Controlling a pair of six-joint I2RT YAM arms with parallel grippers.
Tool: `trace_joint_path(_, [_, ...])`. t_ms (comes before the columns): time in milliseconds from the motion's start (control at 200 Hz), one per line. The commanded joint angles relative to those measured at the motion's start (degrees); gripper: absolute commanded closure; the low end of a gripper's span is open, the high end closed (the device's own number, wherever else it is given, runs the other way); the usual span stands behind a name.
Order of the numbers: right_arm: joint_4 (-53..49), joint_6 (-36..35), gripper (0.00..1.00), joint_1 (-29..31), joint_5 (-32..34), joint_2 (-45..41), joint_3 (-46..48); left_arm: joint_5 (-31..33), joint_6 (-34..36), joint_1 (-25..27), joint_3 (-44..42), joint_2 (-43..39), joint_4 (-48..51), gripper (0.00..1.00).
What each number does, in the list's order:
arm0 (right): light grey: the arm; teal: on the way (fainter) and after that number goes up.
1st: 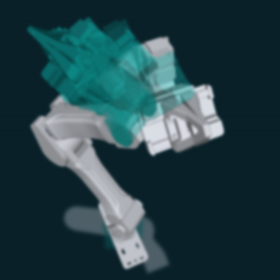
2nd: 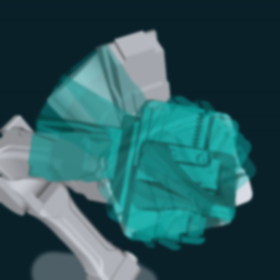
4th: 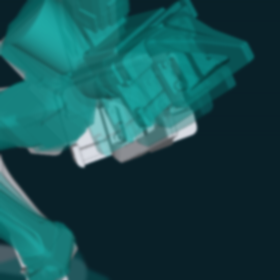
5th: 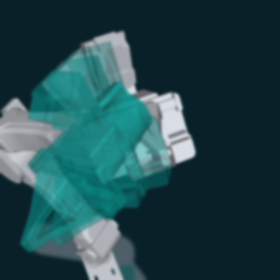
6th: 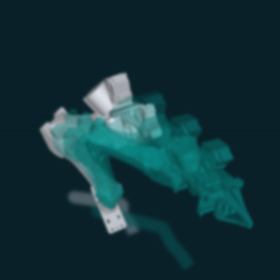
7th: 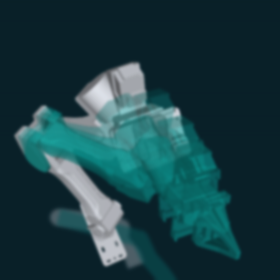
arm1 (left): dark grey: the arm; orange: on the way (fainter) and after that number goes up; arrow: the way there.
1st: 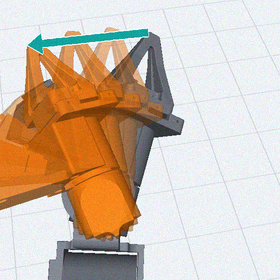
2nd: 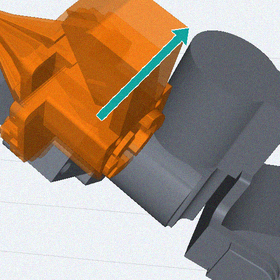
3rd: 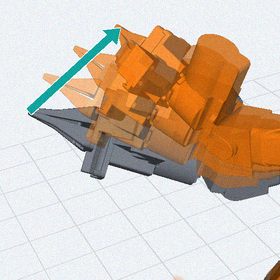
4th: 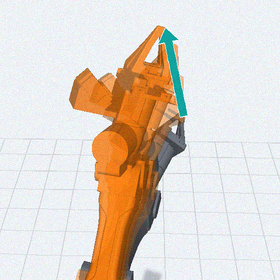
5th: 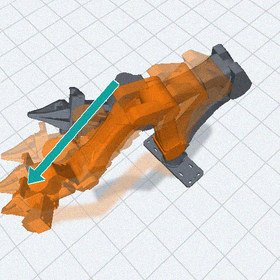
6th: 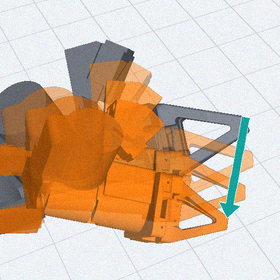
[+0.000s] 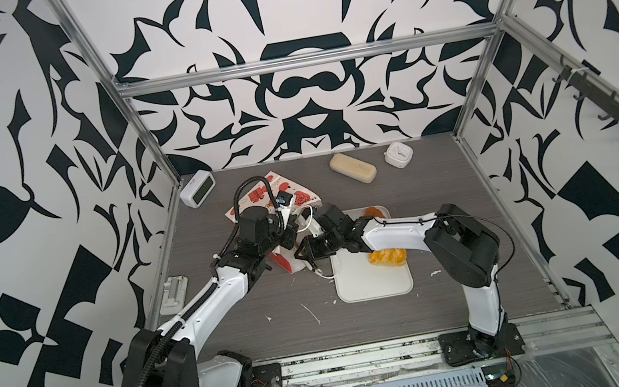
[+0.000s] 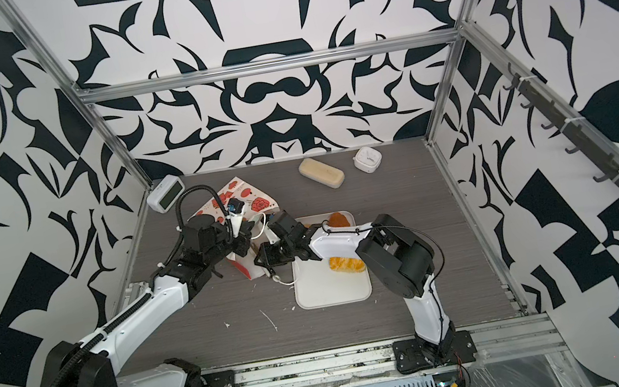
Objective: Take the fake bread out of the paper bag
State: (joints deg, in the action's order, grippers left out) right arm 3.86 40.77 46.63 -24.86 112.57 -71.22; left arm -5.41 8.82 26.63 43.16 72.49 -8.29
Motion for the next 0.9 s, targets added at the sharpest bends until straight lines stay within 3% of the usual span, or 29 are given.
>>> trace_joint_path(0, [2.48, -0.01, 0.76, -0.97, 0.92, -3.24, -0.06, -0.78, -0.47, 0.09, 1.49, 0.11, -1.13, 1.0])
trace_joint_path(505, [0.45, -2.5, 0.79, -1.46, 3.72, -13.76, 8.77, 0.69, -0.81, 0.14, 2.11, 2.35, -1.1, 1.0])
trace_joint_path(895, [1.41, -2.55, 0.63, -2.46, -5.34, -12.22, 7.51, -1.59, 0.23, 0.11, 2.5, 1.56, 0.25, 1.0])
